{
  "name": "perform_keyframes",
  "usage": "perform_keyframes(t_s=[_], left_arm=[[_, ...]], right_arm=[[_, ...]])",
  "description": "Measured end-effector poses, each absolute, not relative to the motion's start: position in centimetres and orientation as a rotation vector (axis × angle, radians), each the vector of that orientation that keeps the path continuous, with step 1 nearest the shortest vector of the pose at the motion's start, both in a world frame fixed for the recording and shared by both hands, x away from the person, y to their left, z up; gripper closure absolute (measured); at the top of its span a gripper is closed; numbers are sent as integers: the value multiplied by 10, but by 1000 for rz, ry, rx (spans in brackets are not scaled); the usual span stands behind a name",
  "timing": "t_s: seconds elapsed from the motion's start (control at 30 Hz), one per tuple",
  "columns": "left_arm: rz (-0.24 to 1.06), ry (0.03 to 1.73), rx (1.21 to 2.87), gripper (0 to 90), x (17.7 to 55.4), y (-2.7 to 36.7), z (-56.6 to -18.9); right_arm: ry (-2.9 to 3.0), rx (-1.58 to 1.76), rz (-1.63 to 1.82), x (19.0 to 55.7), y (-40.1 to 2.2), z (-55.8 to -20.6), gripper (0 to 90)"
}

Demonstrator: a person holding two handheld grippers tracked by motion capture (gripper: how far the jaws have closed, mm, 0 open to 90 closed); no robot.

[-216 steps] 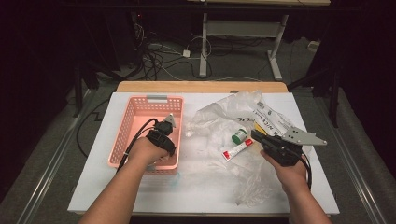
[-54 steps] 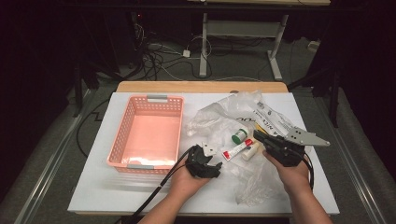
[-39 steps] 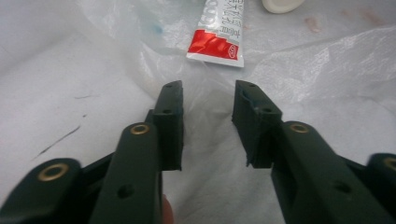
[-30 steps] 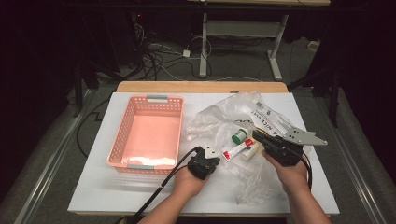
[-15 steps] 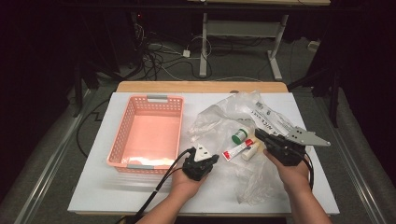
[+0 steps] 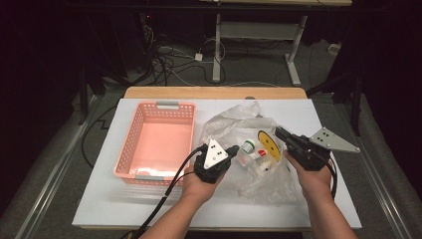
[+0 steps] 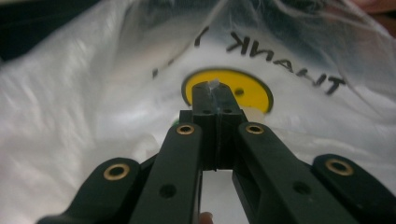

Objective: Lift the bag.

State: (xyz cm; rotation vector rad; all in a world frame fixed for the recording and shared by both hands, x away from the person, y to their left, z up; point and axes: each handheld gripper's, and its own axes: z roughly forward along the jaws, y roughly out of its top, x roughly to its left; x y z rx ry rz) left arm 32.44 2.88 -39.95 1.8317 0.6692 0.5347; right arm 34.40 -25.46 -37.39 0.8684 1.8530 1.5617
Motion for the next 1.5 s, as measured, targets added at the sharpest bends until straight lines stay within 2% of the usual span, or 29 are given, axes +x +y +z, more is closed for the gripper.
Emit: perform_keyframes(t_s=[0.47, 0.67, 0.93, 1.07, 1.4, 1.43, 1.5], left_arm=[[665, 594, 1622, 886, 346, 36, -323], [704, 553, 1582, 886, 362, 23, -284], [724, 524, 1537, 886, 380, 2, -251], [718, 524, 1552, 885, 386, -6, -255], [675, 584, 1596, 878, 390, 3, -286], [677, 591, 1598, 868, 388, 5, -288], [663, 596, 1608, 780, 384, 11, -294]], right_arm=[[1711, 809, 1603, 366, -243, -335, 900], [1642, 828, 1604, 378, -249, -311, 900], [1528, 841, 1594, 388, -270, -276, 900], [1508, 842, 1589, 387, -276, -270, 900], [1564, 900, 1548, 391, -281, -303, 900], [1571, 905, 1547, 391, -280, -305, 900], [1577, 911, 1541, 390, -280, -307, 900]])
